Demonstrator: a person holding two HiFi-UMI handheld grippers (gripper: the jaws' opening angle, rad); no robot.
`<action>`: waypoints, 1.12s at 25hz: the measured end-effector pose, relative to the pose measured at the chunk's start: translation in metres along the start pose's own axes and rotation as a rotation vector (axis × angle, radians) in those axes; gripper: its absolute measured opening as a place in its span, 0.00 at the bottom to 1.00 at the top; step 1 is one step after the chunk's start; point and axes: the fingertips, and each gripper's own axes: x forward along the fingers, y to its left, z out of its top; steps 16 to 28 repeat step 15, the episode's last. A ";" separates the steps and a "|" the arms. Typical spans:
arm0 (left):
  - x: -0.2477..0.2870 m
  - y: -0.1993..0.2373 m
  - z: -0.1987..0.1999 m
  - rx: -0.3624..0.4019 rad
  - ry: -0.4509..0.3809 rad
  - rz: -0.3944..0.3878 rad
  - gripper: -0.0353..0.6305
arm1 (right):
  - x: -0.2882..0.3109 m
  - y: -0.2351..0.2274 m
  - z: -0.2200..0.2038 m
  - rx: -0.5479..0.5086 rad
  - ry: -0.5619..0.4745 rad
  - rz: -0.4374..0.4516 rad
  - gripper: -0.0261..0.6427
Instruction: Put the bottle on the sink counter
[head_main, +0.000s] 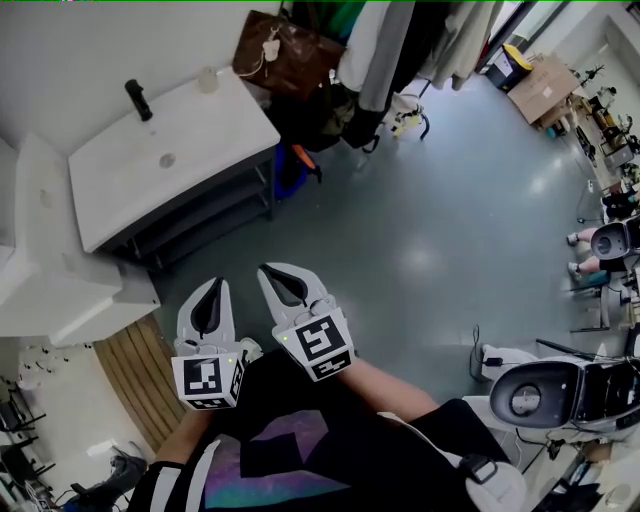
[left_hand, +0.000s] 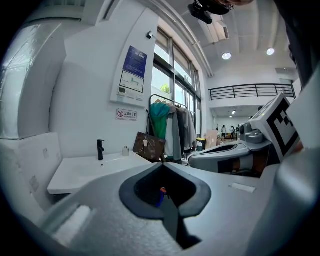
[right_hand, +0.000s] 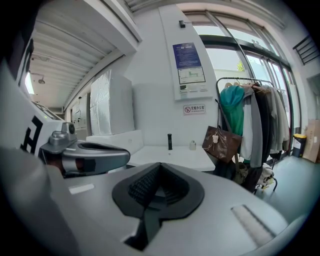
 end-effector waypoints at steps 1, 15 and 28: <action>0.000 -0.001 0.000 0.002 -0.001 -0.003 0.05 | -0.001 0.000 0.000 -0.001 -0.001 -0.003 0.04; 0.005 -0.002 0.008 0.018 -0.020 -0.020 0.05 | -0.002 -0.006 0.007 -0.018 -0.023 -0.027 0.04; 0.005 -0.002 0.008 0.018 -0.020 -0.020 0.05 | -0.002 -0.006 0.007 -0.018 -0.023 -0.027 0.04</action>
